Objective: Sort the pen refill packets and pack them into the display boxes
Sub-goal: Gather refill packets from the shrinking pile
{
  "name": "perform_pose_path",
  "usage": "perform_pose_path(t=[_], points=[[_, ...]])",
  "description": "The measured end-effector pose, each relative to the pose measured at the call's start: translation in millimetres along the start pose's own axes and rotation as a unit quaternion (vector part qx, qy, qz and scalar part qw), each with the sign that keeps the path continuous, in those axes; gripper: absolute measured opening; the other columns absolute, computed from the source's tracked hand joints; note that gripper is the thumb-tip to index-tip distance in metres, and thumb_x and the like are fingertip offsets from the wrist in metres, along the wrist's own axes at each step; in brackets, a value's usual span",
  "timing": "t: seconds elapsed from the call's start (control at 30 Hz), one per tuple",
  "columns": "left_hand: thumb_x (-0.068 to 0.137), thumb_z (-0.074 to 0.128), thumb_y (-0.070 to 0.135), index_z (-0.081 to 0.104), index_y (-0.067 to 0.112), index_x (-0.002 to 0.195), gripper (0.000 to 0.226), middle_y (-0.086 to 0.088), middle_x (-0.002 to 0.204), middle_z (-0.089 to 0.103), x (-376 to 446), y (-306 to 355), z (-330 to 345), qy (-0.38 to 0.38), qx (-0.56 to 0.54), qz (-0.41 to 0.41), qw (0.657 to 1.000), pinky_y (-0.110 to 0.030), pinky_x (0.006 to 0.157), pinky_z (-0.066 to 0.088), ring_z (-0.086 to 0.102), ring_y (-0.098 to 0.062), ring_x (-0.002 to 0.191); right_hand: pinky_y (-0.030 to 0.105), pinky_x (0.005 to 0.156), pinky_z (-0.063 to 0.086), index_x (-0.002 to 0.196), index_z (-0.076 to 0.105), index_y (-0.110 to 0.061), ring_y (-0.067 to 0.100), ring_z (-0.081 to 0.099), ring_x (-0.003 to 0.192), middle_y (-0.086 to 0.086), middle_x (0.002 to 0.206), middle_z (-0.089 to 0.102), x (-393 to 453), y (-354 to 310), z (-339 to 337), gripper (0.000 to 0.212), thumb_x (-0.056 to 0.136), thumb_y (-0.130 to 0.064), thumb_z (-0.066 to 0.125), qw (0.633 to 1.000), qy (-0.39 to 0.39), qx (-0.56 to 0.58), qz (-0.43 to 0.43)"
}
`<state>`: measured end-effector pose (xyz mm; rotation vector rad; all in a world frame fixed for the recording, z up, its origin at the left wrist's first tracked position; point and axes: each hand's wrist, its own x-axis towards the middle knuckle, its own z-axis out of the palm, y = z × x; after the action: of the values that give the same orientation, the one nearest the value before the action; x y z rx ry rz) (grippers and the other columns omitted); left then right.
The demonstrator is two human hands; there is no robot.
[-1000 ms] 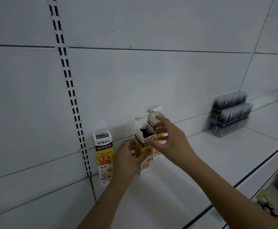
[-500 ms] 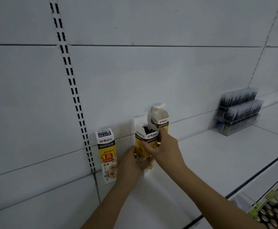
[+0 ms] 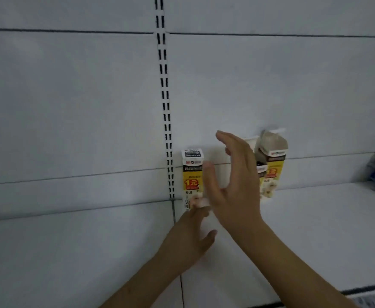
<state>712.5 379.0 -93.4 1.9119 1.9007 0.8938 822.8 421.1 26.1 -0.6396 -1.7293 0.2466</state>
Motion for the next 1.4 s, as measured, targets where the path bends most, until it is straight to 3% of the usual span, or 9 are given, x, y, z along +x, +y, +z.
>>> perform_pose_path(t=[0.2,0.4,0.63,0.73,0.83,0.93,1.17,1.27,1.4], points=[[0.096,0.046,0.044,0.056,0.031,0.131,0.039,0.015,0.123,0.058,-88.8,-54.6,-63.5,0.141,0.028,-0.078,0.987,-0.010,0.096,0.038,0.051,0.003,0.110,0.036,0.102,0.044,0.135,0.049,-0.010,0.014,0.049,0.124,0.001,0.133,0.052,-18.4,-67.1,105.1,0.040,0.098,-0.027,0.049,0.975,-0.136,0.173,-0.015],[0.096,0.052,0.037,0.062,0.030,0.119,0.026,0.018,0.114,0.057,-193.7,-137.9,-156.9,0.297,0.098,-0.198,0.929,-0.002,0.091,0.031,0.050,0.005,0.106,0.012,0.093,0.043,0.131,0.050,-0.020,0.001,0.052,0.113,-0.012,0.125,0.052,-48.8,-157.5,204.8,0.034,0.099,-0.032,0.049,0.939,-0.226,0.257,0.020],[0.080,0.071,0.013,0.069,0.021,0.106,0.027,-0.001,0.112,0.060,-302.8,-250.6,-263.8,0.425,0.220,-0.311,0.821,-0.037,0.086,0.047,0.053,-0.025,0.105,0.026,0.089,0.050,0.125,0.054,-0.019,0.004,0.054,0.099,-0.009,0.116,0.054,-115.5,-247.8,334.4,0.033,0.093,-0.023,0.062,0.906,-0.373,0.201,0.010],[0.084,0.070,0.033,0.059,0.017,0.127,0.048,-0.010,0.126,0.053,-328.4,-286.5,-297.4,0.407,0.216,-0.410,0.787,-0.044,0.092,0.045,0.046,-0.031,0.115,0.030,0.085,0.049,0.123,0.054,-0.019,0.012,0.056,0.096,-0.002,0.117,0.056,-143.3,-272.4,384.2,0.037,0.091,-0.035,0.063,0.881,-0.455,0.125,0.021],[0.088,0.057,0.056,0.044,0.019,0.142,0.067,-0.008,0.133,0.047,-338.0,-316.5,-318.6,0.335,0.196,-0.471,0.792,-0.040,0.098,0.036,0.041,-0.027,0.121,0.032,0.089,0.045,0.131,0.050,-0.018,0.021,0.054,0.112,0.005,0.127,0.053,-159.8,-286.9,420.9,0.056,0.088,-0.054,0.058,0.863,-0.501,0.026,0.064],[0.089,0.057,0.055,0.050,0.020,0.137,0.060,-0.007,0.128,0.048,-340.7,-333.0,-332.0,0.312,0.172,-0.431,0.829,-0.034,0.096,0.039,0.047,-0.023,0.116,0.034,0.088,0.044,0.129,0.051,-0.013,0.026,0.048,0.118,0.011,0.130,0.049,-165.0,-292.7,445.6,0.067,0.083,-0.061,0.062,0.847,-0.526,-0.055,0.054],[0.089,0.059,0.050,0.058,0.024,0.129,0.048,0.003,0.111,0.050,-346.4,-335.4,-332.5,0.353,0.173,-0.379,0.838,-0.026,0.084,0.037,0.050,-0.015,0.100,0.029,0.067,0.044,0.107,0.060,-0.009,0.022,0.060,0.085,0.007,0.099,0.064,-134.7,-294.7,462.9,0.050,0.078,-0.046,0.077,0.787,-0.605,-0.099,0.075],[0.088,0.063,0.045,0.055,0.020,0.133,0.052,0.000,0.111,0.046,-345.4,-335.9,-331.7,0.382,0.143,-0.374,0.833,-0.025,0.084,0.036,0.044,-0.015,0.102,0.024,0.053,0.031,0.088,0.054,-0.013,0.014,0.051,0.068,0.002,0.080,0.055,-127.4,-285.8,460.4,0.038,0.086,-0.049,0.066,0.773,-0.624,-0.093,0.064],[0.090,0.064,0.037,0.055,0.020,0.132,0.046,-0.003,0.114,0.047,-338.9,-335.4,-335.1,0.437,0.138,-0.358,0.813,-0.030,0.090,0.040,0.040,-0.018,0.108,0.026,0.056,0.037,0.092,0.056,-0.010,0.014,0.055,0.066,0.005,0.084,0.059,-126.8,-270.3,450.7,0.035,0.095,-0.045,0.054,0.772,-0.625,-0.054,0.101]])
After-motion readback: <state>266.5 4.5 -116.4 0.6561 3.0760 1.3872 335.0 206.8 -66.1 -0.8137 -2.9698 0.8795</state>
